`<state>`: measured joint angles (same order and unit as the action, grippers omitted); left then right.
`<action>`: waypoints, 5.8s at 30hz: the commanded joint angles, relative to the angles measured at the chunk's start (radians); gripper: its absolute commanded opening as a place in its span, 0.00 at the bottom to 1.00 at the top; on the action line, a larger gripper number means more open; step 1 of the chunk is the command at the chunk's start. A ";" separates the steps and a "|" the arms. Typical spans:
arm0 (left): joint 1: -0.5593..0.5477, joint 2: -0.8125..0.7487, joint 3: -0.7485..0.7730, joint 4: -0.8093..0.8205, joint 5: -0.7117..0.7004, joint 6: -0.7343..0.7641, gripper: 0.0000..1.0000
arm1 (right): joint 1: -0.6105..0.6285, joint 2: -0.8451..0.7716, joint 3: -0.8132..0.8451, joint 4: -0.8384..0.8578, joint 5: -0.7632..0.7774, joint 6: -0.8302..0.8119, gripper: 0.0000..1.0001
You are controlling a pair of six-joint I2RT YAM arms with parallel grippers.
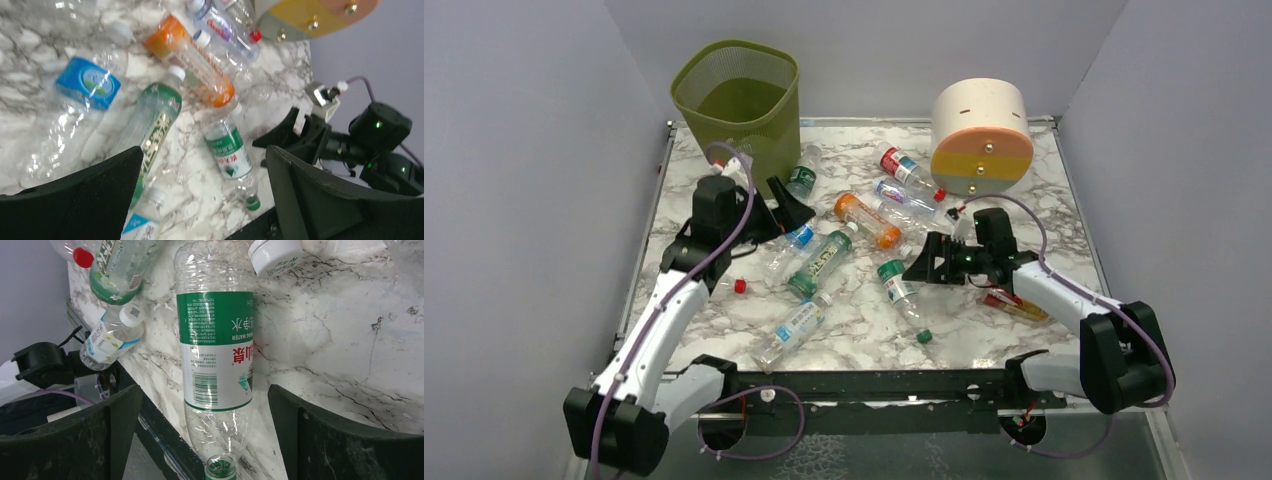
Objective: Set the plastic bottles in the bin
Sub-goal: Pick up the plastic bottle at the center of the board.
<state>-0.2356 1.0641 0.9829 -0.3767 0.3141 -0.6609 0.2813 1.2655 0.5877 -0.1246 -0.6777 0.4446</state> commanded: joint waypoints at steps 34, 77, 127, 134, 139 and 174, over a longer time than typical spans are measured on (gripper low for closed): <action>-0.125 -0.214 -0.388 0.183 0.027 -0.125 0.99 | 0.371 0.106 0.129 -0.233 0.562 -0.042 0.91; -0.238 -0.190 -0.402 0.307 0.048 -0.246 0.99 | 0.471 -0.016 0.210 -0.228 0.362 -0.007 0.56; -0.378 -0.060 -0.426 0.549 -0.103 -0.441 0.74 | 0.599 0.046 0.372 -0.055 0.386 0.179 0.56; -0.380 -0.067 -0.424 0.536 -0.113 -0.440 0.66 | 0.605 0.045 0.367 -0.052 0.389 0.187 0.58; -0.380 -0.073 -0.423 0.526 -0.119 -0.437 0.64 | 0.608 0.033 0.366 -0.064 0.396 0.187 0.70; -0.370 0.015 -0.105 0.356 -0.208 -0.256 0.64 | 0.609 -0.275 0.509 -0.445 0.613 0.154 1.00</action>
<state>-0.6109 1.0428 0.7734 0.0044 0.1444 -0.9890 0.8829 1.0283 1.0920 -0.5282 -0.1089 0.6014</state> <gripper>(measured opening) 0.649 0.995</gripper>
